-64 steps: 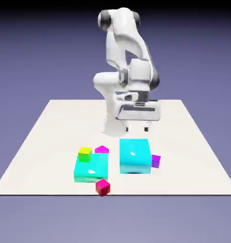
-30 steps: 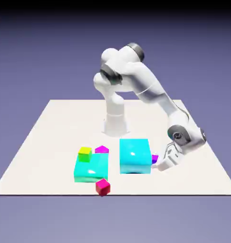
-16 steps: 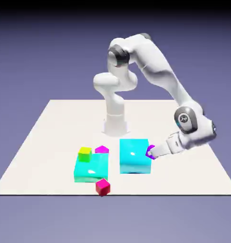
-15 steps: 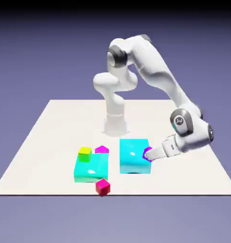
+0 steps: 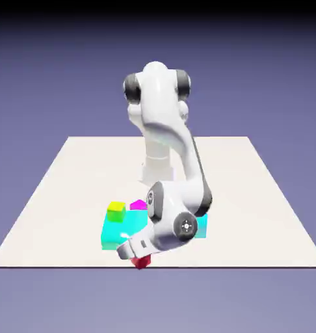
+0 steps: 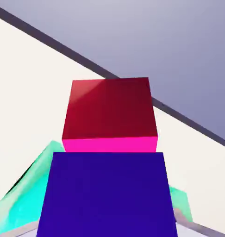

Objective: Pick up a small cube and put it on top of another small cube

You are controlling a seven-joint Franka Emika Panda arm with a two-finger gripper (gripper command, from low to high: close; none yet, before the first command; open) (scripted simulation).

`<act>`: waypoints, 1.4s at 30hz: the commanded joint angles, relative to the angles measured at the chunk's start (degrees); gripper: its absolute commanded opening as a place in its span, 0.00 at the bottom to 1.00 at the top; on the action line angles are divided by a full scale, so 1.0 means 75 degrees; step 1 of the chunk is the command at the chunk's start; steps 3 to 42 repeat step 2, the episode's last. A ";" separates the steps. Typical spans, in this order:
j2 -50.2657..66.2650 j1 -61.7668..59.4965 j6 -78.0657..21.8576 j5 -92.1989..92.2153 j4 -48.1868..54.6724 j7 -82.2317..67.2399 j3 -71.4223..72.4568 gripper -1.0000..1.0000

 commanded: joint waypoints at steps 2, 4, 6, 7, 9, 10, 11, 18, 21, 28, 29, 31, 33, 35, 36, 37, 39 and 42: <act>-0.0040 0.0128 -0.0583 0.0097 0.0553 -0.0135 0.0054 1.00; -0.0040 0.0128 -0.0583 0.0097 0.0553 -0.0135 0.0054 1.00; -0.0040 0.0128 -0.0583 0.0097 0.0553 -0.0135 0.0054 1.00; -0.0040 0.0128 -0.0583 0.0097 0.0553 -0.0135 0.0054 1.00; -0.0040 0.0128 -0.0583 0.0097 0.0553 -0.0135 0.0054 1.00; -0.0040 0.0128 -0.0583 0.0097 0.0553 -0.0135 0.0054 1.00; -0.0040 0.0128 -0.0583 0.0097 0.0553 -0.0135 0.0054 1.00; -0.0040 0.0128 -0.0583 0.0097 0.0553 -0.0135 0.0054 1.00; -0.0040 0.0128 -0.0583 0.0097 0.0553 -0.0135 0.0054 1.00; -0.0040 0.0128 -0.0583 0.0097 0.0553 -0.0135 0.0054 1.00; -0.0040 0.0128 -0.0583 0.0097 0.0553 -0.0135 0.0054 1.00; -0.0040 0.0128 -0.0583 0.0097 0.0553 -0.0135 0.0054 1.00; -0.0040 0.0128 -0.0583 0.0097 0.0553 -0.0135 0.0054 1.00; -0.0040 0.0128 -0.0583 0.0097 0.0553 -0.0135 0.0054 1.00; -0.0040 0.0128 -0.0583 0.0097 0.0553 -0.0135 0.0054 1.00; -0.0040 0.0128 -0.0583 0.0097 0.0553 -0.0135 0.0054 1.00; -0.0040 0.0128 -0.0583 0.0097 0.0553 -0.0135 0.0054 1.00; -0.0040 0.0128 -0.0583 0.0097 0.0553 -0.0135 0.0054 1.00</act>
